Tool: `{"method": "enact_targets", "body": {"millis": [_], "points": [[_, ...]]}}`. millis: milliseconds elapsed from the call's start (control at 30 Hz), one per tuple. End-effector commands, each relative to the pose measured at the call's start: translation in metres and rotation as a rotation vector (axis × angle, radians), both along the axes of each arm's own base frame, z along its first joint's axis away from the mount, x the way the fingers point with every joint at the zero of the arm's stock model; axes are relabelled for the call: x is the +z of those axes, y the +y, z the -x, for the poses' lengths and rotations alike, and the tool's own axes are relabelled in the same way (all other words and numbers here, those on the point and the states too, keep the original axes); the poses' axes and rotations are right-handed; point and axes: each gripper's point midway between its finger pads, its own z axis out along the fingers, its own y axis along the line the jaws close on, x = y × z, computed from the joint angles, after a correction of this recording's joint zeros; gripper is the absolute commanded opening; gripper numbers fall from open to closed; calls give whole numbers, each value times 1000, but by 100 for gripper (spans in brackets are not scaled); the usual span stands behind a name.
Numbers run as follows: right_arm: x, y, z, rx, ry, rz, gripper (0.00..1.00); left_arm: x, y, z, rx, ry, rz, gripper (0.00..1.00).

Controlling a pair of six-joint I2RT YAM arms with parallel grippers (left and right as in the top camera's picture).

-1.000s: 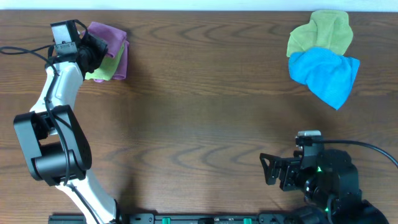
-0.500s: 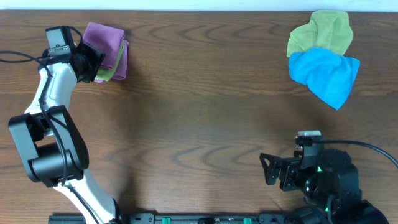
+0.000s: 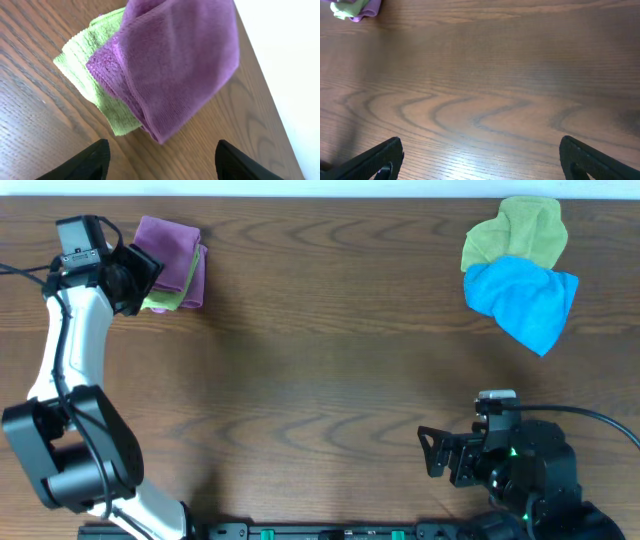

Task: Fold the cloth
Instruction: 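Lower the pink square onto the green cloth and adjust it with the left gripper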

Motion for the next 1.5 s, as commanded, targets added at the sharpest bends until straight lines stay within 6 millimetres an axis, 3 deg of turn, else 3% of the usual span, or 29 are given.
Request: {"method": "enact_targets", "body": {"millis": [0,100,200,300,367,433,500,600,667,833,1033,1467], "points": [[-1,-2,0,-18,4,-4,99,29,4,3,-10,-49,-49,76],[-1,-2,0,-18,4,-4,99,48,0,9,-58,-84,-84,96],[-1,-2,0,-18,4,-4,99,62,0,11,-82,-117,-123,95],[-1,-2,0,-18,4,-4,99,63,-1,10,-85,-121,-128,100],[-1,-2,0,-18,4,-4,99,60,0,4,-87,-133,-132,79],[-1,-2,0,-18,4,-4,99,53,-2,-9,-96,-148,-135,71],[-1,-2,0,-18,4,-4,99,38,-5,-21,-108,-150,-136,69],[-1,-2,0,-18,4,-4,99,10,-3,-33,-93,-112,-158,46],[-1,-2,0,-18,4,-4,99,-7,5,-34,-66,-71,-195,38],[-1,-2,0,-18,4,-4,99,-30,23,-32,-8,-3,-269,32],[-1,-2,0,-18,4,-4,99,-44,26,-26,1,51,-281,24],[-1,-2,0,-18,4,-4,99,-55,31,-6,16,147,-302,26]]}}
